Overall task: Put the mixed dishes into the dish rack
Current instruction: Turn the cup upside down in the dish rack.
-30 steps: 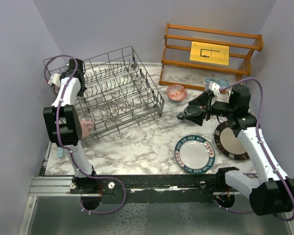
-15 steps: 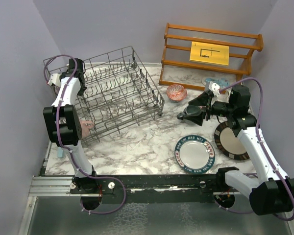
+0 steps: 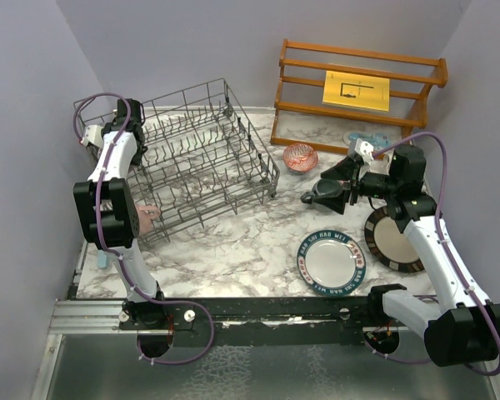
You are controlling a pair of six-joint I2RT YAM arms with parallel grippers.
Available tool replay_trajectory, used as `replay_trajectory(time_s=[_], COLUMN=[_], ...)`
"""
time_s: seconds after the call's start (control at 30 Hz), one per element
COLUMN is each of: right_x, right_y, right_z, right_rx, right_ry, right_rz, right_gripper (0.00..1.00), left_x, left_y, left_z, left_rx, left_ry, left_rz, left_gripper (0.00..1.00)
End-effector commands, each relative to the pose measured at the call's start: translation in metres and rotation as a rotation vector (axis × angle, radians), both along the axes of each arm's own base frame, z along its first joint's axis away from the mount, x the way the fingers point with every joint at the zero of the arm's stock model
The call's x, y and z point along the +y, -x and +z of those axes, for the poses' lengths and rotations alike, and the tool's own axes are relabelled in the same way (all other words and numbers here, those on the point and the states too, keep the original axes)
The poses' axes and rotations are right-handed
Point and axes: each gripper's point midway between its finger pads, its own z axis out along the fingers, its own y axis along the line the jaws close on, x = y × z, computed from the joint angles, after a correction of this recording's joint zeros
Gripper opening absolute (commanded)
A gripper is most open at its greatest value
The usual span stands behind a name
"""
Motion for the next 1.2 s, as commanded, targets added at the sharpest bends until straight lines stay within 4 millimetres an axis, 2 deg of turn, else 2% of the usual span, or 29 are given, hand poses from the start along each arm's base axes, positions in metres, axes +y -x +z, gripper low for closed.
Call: replay_trajectory(time_s=[0.0,0.07,0.3,0.47,0.7,1.0,1.17], right_x=[-0.002,-0.001,-0.002,-0.002,-0.003,-0.002,-0.002], right_y=[-0.004,-0.004,-0.004,-0.004,-0.005,-0.003,-0.003], right_z=[0.007,0.008,0.007,0.007,0.007,0.006,0.006], right_rx=[-0.028,-0.030,-0.031,-0.031,-0.037,-0.033,-0.034], right_ry=[0.011,0.010,0.011,0.011,0.014,0.011,0.011], right_rz=[-0.017,-0.014,-0.018,-0.018,-0.025,-0.016,-0.015], right_gripper=[0.75,0.75,0.76,0.76,0.76,0.76,0.76], left_x=[0.010,0.011,0.012,0.014,0.013,0.014,0.015], left_y=[0.002,-0.001,-0.007,-0.012,-0.019,-0.023,-0.025], left_z=[0.012,0.018,0.036,0.046,0.044,0.041,0.037], left_rx=[-0.017,-0.030,-0.056,-0.079,-0.083,-0.069,-0.067], left_ry=[-0.020,-0.029,-0.048,-0.064,-0.060,-0.065,-0.064], left_rz=[0.020,0.012,-0.006,-0.014,-0.028,-0.030,-0.029], left_gripper=[0.44,0.48,0.49,0.44,0.38,0.45,0.45])
